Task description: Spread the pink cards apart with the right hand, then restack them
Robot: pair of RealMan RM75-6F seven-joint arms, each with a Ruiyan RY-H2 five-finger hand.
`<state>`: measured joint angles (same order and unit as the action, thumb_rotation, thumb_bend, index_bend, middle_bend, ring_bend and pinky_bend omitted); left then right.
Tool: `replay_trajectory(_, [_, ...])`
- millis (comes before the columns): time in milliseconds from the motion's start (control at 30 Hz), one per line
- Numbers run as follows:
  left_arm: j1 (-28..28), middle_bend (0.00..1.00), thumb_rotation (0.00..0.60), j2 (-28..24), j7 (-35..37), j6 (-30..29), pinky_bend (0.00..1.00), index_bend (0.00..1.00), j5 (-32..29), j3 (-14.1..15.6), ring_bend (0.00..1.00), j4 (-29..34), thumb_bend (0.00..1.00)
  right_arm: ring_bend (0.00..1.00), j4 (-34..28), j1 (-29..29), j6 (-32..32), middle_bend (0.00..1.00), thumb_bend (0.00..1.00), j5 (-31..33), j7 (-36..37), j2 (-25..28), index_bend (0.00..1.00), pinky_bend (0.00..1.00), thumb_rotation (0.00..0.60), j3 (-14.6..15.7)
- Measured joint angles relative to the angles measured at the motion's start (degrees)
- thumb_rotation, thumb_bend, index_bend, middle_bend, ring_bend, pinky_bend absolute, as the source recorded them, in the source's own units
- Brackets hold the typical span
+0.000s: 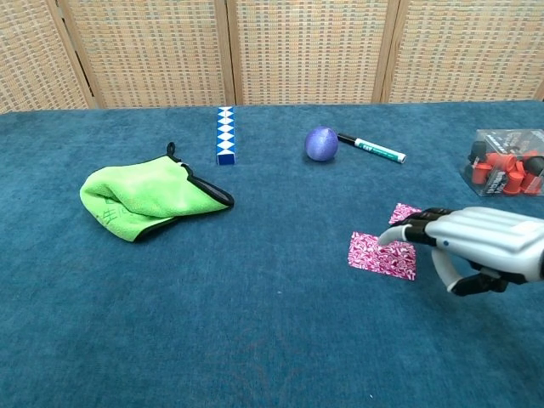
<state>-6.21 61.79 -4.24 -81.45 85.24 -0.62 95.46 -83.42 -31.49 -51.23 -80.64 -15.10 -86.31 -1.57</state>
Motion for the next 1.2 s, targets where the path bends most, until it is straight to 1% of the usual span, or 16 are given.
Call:
replay_trajectory(100, [0.0,0.00,0.600,0.0,0.2,0.1,0.00,0.00,-0.1,0.0,0.00,0.0,0.01,0.06,1.3,-0.4,0.6,0.10,1.00,1.2,-2.2,-1.9,0.11,0.02,0.600,0.2])
replay_trajectory(200, [-0.1,0.00,0.600,-0.1,0.3,0.2,0.00,0.00,-0.1,0.0,0.00,0.0,0.01,0.06,1.7,-0.5,1.0,0.10,1.00,1.8,-3.1,-1.9,0.11,0.02,0.600,0.7])
replay_trajectory(333, [-0.1,0.00,0.600,-0.1,0.1,0.3,0.00,0.00,-0.1,0.0,0.00,0.0,0.01,0.07,1.1,-0.3,1.3,0.11,1.00,1.9,-3.5,-0.4,0.11,0.02,0.600,1.6])
replay_trajectory(533, [0.0,0.00,0.600,-0.1,-0.3,0.1,0.00,0.00,-0.2,0.0,0.00,0.2,0.01,0.08,-1.3,0.2,1.2,0.12,1.00,0.8,-2.9,3.4,0.11,0.02,0.600,3.5])
replay_trajectory(733, [0.0,0.00,0.600,0.1,-0.8,0.0,0.00,0.00,-0.4,-0.1,0.00,0.3,0.01,0.08,-3.1,1.6,-0.5,0.12,1.00,-2.9,-0.3,7.6,0.11,0.02,0.600,6.6])
replay_trajectory(967, [0.1,0.00,0.600,0.1,-1.0,-0.1,0.00,0.00,-0.4,-0.1,0.00,0.3,0.01,0.08,-2.5,3.1,-2.4,0.11,1.00,-6.7,3.9,10.3,0.11,0.02,0.600,9.5])
replay_trajectory(1133, [0.0,0.00,0.600,0.1,-0.9,0.0,0.00,0.00,-0.4,-0.1,0.00,0.3,0.01,0.08,-1.9,3.8,-4.9,0.06,1.00,-9.6,7.5,11.4,0.11,0.02,0.600,10.3])
replay_trajectory(1200, [0.0,0.00,0.600,0.1,-1.0,0.0,0.00,0.00,-0.4,-0.1,0.00,0.4,0.01,0.04,-1.7,3.9,-6.6,0.02,0.98,-11.0,9.8,11.7,0.10,0.02,0.600,10.2])
